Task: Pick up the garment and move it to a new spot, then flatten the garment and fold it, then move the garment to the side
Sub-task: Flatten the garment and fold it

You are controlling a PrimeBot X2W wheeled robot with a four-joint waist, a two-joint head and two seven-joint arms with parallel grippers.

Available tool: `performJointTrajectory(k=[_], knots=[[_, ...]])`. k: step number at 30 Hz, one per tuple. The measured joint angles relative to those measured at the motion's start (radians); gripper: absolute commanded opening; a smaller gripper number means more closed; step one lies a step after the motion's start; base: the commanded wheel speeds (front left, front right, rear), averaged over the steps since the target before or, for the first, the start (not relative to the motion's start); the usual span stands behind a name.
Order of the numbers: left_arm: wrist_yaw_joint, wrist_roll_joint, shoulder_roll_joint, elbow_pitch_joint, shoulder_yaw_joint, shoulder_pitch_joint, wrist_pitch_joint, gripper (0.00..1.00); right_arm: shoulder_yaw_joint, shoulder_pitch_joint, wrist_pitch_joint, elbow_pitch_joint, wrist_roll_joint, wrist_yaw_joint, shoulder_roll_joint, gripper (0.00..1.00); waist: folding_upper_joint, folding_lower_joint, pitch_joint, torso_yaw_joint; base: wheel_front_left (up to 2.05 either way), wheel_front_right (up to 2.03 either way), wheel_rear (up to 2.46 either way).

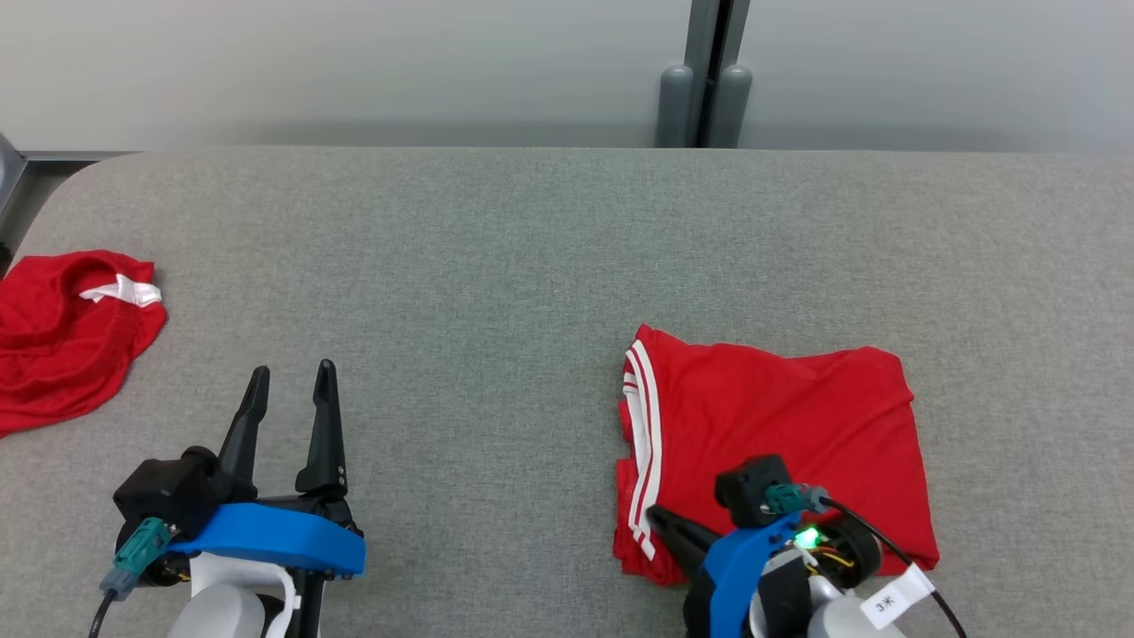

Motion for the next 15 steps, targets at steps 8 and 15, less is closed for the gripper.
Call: performJointTrajectory(k=[8, 15], knots=[[-0.007, 0.0, -0.002, 0.017, -0.015, -0.007, 0.0, 1.0, 0.168, -0.126, -0.053, 0.122, 0.175, 0.0, 0.002, 0.0, 0.0, 0.0, -0.007, 0.026, 0.0, 0.0, 0.0], [0.005, -0.009, 0.011, 0.017, 0.004, 0.019, 0.0, 1.0, 0.112, -0.152, -0.165, 0.025, 0.239, 0.0, 0.002, 1.0, 0.0, 0.0, -0.033, 0.005, 0.0, 0.0, 0.0]])
